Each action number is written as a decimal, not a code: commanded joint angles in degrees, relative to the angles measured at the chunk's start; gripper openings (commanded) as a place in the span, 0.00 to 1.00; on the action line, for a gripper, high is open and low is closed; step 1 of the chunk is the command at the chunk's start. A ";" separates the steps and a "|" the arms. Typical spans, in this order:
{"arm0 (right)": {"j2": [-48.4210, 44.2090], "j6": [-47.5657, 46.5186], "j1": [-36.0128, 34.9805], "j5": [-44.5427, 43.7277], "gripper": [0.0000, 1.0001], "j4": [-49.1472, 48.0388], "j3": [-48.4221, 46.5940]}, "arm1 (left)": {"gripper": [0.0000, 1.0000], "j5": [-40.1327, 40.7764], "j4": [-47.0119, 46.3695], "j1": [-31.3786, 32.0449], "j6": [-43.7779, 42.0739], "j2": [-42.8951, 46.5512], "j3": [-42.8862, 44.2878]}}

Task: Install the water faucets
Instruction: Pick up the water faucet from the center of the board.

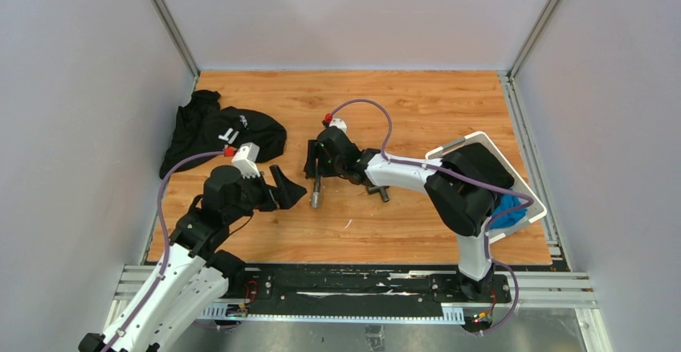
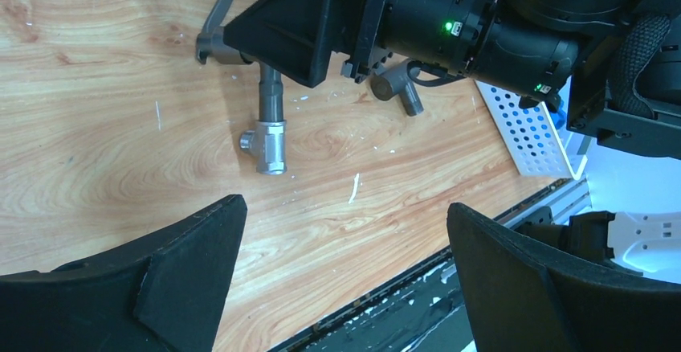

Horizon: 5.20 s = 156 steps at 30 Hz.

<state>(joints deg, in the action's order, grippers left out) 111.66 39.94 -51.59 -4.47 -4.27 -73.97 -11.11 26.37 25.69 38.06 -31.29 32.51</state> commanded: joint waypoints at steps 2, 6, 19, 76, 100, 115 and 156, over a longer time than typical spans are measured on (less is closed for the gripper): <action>-6.06 -4.80 -0.48 -5.44 0.70 8.60 -1.33 | 1.00 6.67 6.21 -0.12 -0.87 0.73 4.96; -16.56 -11.20 0.83 -12.51 0.76 11.03 4.18 | 1.00 10.91 11.34 -0.12 -2.38 1.25 10.22; -29.78 -27.33 14.05 0.47 0.77 21.91 23.05 | 1.00 30.25 16.09 7.98 -5.51 -8.93 19.57; -57.56 -9.20 6.34 9.79 0.00 12.29 32.84 | 0.74 -0.98 -29.92 21.48 9.50 -38.56 12.97; -57.47 -10.01 5.01 10.65 0.00 12.92 32.62 | 0.03 -3.09 -32.35 22.65 10.03 -41.53 14.10; -61.63 -29.93 17.90 53.74 0.84 27.35 24.86 | 0.00 -27.56 10.07 21.94 -37.69 -43.58 30.65; -49.50 -22.40 3.75 61.63 0.00 -1.58 35.64 | 0.00 -40.59 19.07 21.81 -46.20 -48.18 39.80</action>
<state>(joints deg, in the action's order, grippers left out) 61.47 16.71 -46.87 56.84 -4.01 -36.16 -51.57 46.89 47.33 -8.19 -78.52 69.97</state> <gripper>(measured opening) 0.278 0.364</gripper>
